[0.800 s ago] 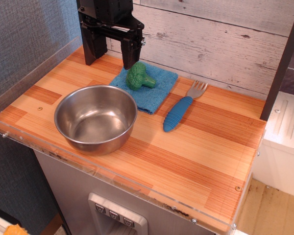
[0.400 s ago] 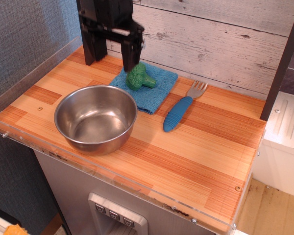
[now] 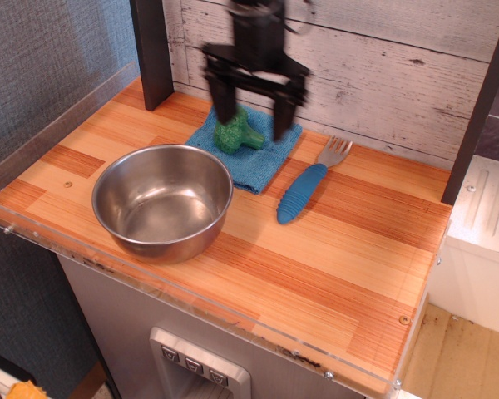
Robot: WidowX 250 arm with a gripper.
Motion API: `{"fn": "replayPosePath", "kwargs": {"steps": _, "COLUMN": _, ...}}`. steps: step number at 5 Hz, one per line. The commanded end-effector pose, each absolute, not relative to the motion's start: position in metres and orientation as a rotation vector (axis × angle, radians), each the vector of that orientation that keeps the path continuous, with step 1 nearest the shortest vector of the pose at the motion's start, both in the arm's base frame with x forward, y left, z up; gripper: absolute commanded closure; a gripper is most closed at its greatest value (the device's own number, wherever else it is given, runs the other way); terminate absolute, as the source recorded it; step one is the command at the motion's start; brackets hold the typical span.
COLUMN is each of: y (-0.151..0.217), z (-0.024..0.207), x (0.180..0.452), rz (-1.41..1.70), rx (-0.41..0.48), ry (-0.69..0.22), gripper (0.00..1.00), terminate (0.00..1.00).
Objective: Place the fork on the left edge of the table, beside the metal pot.
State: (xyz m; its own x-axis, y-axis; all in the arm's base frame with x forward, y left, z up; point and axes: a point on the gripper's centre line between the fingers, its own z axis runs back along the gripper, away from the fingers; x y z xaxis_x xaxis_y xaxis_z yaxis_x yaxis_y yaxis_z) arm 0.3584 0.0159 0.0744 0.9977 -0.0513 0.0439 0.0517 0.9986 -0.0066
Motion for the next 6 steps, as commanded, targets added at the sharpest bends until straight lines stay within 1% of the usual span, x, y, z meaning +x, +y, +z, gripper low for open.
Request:
{"fn": "replayPosePath", "kwargs": {"steps": 1, "y": -0.025, "z": 0.074, "x": 0.384, "rz": -0.098, "rx": 0.013, "ry": -0.066, "gripper": 0.0, "terminate": 0.0}}
{"fn": "replayPosePath", "kwargs": {"steps": 2, "y": -0.031, "z": 0.05, "x": 0.383, "rz": -0.117, "rx": 0.024, "ry": -0.012, "gripper": 0.0, "terminate": 0.0}}
{"fn": "replayPosePath", "kwargs": {"steps": 3, "y": -0.033, "z": 0.034, "x": 0.379, "rz": -0.12, "rx": 0.034, "ry": 0.031, "gripper": 0.0, "terminate": 0.0}}
{"fn": "replayPosePath", "kwargs": {"steps": 4, "y": -0.034, "z": 0.021, "x": 0.373, "rz": -0.12, "rx": 0.029, "ry": 0.068, "gripper": 0.0, "terminate": 0.0}}
{"fn": "replayPosePath", "kwargs": {"steps": 5, "y": -0.04, "z": 0.016, "x": 0.368, "rz": -0.101, "rx": 0.01, "ry": 0.058, "gripper": 0.0, "terminate": 0.0}}
{"fn": "replayPosePath", "kwargs": {"steps": 6, "y": -0.045, "z": 0.021, "x": 0.367, "rz": -0.078, "rx": 0.006, "ry": 0.012, "gripper": 1.0, "terminate": 0.0}}
